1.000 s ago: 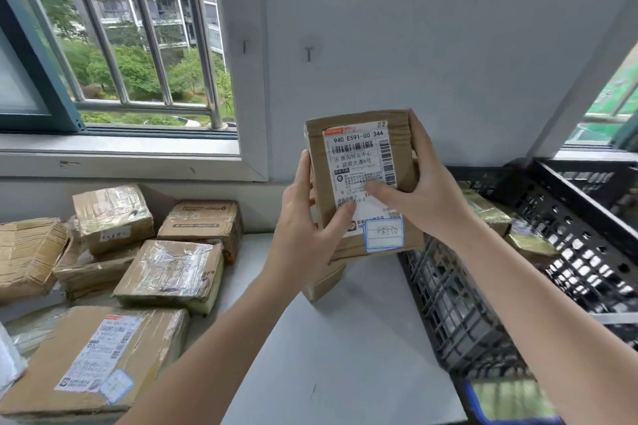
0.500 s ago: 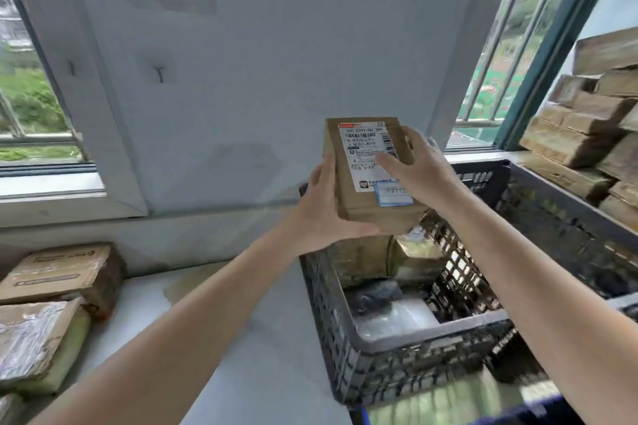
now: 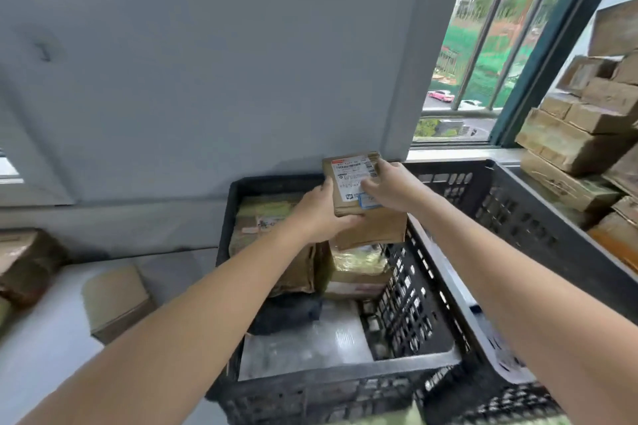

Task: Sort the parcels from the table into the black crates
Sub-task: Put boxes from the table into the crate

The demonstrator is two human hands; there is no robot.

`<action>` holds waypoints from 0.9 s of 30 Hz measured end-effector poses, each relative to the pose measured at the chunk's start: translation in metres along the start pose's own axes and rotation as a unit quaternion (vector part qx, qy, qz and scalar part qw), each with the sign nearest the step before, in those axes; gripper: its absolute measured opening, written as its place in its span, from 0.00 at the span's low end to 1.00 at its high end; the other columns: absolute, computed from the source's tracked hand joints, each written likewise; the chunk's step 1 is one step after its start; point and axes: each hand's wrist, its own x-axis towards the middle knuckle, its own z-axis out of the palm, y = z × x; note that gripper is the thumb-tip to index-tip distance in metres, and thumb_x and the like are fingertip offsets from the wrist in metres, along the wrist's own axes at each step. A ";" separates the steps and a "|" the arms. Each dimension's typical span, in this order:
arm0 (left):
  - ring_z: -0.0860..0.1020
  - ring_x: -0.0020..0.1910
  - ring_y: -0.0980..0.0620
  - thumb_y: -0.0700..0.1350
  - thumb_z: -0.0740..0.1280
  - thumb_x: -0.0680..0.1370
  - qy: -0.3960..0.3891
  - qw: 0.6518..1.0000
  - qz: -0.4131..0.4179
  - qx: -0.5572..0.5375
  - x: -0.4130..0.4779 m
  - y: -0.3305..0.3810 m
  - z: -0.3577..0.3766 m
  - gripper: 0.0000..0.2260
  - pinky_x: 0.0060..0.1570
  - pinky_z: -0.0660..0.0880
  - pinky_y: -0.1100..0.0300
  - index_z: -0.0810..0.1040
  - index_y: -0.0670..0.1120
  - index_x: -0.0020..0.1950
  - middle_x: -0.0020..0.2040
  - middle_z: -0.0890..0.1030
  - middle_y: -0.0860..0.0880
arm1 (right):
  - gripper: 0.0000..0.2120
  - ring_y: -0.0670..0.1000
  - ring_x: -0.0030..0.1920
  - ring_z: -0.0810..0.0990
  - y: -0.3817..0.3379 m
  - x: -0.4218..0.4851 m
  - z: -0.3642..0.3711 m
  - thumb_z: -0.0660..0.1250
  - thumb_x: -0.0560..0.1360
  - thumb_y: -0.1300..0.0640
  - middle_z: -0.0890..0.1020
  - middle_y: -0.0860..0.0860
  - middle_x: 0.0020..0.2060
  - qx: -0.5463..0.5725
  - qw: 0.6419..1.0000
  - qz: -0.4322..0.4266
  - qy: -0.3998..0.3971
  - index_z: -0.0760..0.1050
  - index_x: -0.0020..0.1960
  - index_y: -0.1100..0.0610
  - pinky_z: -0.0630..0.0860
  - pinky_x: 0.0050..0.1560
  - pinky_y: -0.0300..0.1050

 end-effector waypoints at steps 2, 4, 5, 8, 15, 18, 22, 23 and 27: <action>0.69 0.69 0.45 0.65 0.67 0.75 -0.016 0.995 -0.024 0.096 0.013 -0.006 0.014 0.41 0.67 0.70 0.48 0.53 0.48 0.80 0.72 0.69 0.45 | 0.25 0.61 0.63 0.74 0.011 0.010 0.014 0.59 0.81 0.48 0.69 0.61 0.69 -0.051 0.999 -0.007 -0.013 0.65 0.73 0.60 0.73 0.63 0.54; 0.55 0.78 0.40 0.67 0.59 0.78 -0.050 0.971 -0.047 0.230 0.023 -0.014 0.027 0.40 0.74 0.59 0.42 0.48 0.48 0.82 0.80 0.58 0.44 | 0.22 0.61 0.69 0.69 0.022 0.015 0.030 0.59 0.81 0.48 0.66 0.61 0.71 -0.139 0.988 -0.053 -0.047 0.68 0.70 0.59 0.66 0.69 0.59; 0.48 0.79 0.40 0.67 0.56 0.79 -0.074 0.954 -0.050 0.286 0.027 -0.016 0.033 0.39 0.75 0.54 0.38 0.45 0.48 0.82 0.81 0.52 0.45 | 0.21 0.60 0.71 0.68 0.025 0.015 0.038 0.59 0.81 0.48 0.65 0.60 0.72 -0.179 0.978 -0.076 -0.078 0.69 0.71 0.57 0.64 0.71 0.59; 0.42 0.80 0.42 0.66 0.55 0.80 -0.120 0.919 -0.040 0.374 0.037 -0.019 0.051 0.41 0.74 0.47 0.34 0.41 0.45 0.81 0.82 0.47 0.46 | 0.20 0.60 0.67 0.73 0.033 0.014 0.052 0.55 0.83 0.50 0.71 0.57 0.69 -0.214 0.960 -0.087 -0.159 0.66 0.73 0.53 0.72 0.62 0.54; 0.38 0.79 0.41 0.69 0.57 0.78 -0.178 0.890 -0.005 0.419 0.049 -0.031 0.039 0.44 0.74 0.43 0.33 0.37 0.47 0.81 0.81 0.40 0.48 | 0.37 0.58 0.70 0.71 0.046 0.022 0.040 0.62 0.75 0.38 0.66 0.52 0.75 -0.227 0.937 -0.139 -0.225 0.55 0.79 0.49 0.72 0.66 0.55; 0.37 0.79 0.43 0.70 0.55 0.78 -0.183 0.890 -0.014 0.417 0.045 -0.040 0.050 0.45 0.74 0.42 0.34 0.34 0.48 0.80 0.81 0.37 0.49 | 0.40 0.58 0.72 0.68 0.051 0.025 0.044 0.62 0.74 0.36 0.61 0.51 0.77 -0.226 0.933 -0.128 -0.249 0.50 0.80 0.46 0.69 0.68 0.56; 0.38 0.80 0.43 0.71 0.54 0.77 -0.179 0.879 -0.004 0.442 0.052 -0.036 0.050 0.45 0.74 0.42 0.34 0.36 0.47 0.81 0.81 0.39 0.49 | 0.38 0.58 0.74 0.66 0.052 0.027 0.049 0.60 0.76 0.37 0.60 0.52 0.78 -0.218 0.937 -0.111 -0.248 0.49 0.81 0.45 0.67 0.70 0.55; 0.38 0.80 0.43 0.72 0.53 0.77 -0.177 0.879 -0.001 0.443 0.052 -0.035 0.049 0.44 0.74 0.42 0.34 0.37 0.47 0.81 0.81 0.39 0.49 | 0.38 0.58 0.73 0.67 0.050 0.028 0.047 0.60 0.76 0.37 0.62 0.52 0.78 -0.226 0.937 -0.105 -0.244 0.49 0.80 0.45 0.68 0.70 0.55; 0.37 0.79 0.43 0.72 0.53 0.76 -0.169 0.883 -0.008 0.437 0.040 -0.034 0.052 0.46 0.74 0.42 0.34 0.34 0.48 0.80 0.81 0.37 0.49 | 0.36 0.58 0.71 0.69 0.044 0.024 0.044 0.63 0.76 0.41 0.65 0.52 0.76 -0.237 0.936 -0.115 -0.232 0.52 0.80 0.45 0.71 0.66 0.55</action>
